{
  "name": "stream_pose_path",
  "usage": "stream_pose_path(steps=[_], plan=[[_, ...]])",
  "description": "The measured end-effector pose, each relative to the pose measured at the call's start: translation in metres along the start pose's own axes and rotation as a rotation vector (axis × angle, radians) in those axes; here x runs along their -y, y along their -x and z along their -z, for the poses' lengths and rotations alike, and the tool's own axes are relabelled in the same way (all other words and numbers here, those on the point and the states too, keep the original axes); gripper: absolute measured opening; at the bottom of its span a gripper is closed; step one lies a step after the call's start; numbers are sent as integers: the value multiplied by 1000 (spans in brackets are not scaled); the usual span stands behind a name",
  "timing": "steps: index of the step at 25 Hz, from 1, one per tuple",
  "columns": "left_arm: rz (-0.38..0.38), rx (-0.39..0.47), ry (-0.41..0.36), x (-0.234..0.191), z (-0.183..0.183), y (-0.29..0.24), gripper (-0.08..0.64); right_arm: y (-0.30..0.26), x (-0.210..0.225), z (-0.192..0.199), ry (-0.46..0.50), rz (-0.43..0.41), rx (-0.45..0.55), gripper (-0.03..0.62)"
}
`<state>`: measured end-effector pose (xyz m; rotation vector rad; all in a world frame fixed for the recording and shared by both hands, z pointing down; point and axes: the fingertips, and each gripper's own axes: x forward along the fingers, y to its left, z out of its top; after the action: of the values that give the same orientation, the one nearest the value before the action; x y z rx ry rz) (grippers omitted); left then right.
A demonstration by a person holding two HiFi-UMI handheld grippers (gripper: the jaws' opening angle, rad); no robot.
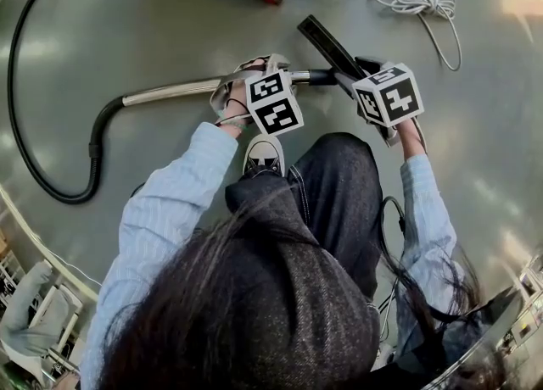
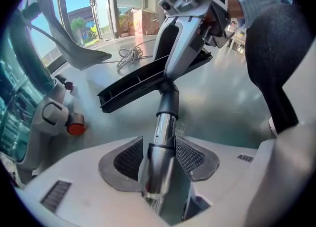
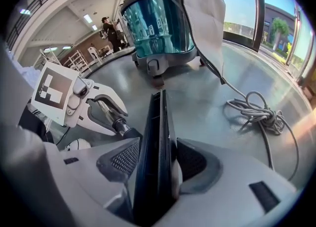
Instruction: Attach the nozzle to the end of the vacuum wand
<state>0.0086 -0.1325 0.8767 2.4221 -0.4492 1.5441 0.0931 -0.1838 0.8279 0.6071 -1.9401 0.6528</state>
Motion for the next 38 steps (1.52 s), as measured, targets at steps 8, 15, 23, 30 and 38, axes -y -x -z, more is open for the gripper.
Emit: stream_pose_path(steps=[8, 15, 23, 30, 38], plan=[[-107, -190, -138, -17, 87, 48, 189, 20, -5, 5, 81, -57, -14, 221], [-65, -227, -63, -25, 141, 39, 189, 28, -2, 29, -84, -278, -38, 221], [-22, -230, -89, -21, 141, 34, 186, 19, -10, 20, -249, -405, -62, 221], [-13, -149, -32, -22, 138, 39, 184, 11, -21, -9, -422, -532, 82, 216], [49, -182, -159, -15, 135, 34, 172, 6, -27, -13, -265, -468, 19, 218]])
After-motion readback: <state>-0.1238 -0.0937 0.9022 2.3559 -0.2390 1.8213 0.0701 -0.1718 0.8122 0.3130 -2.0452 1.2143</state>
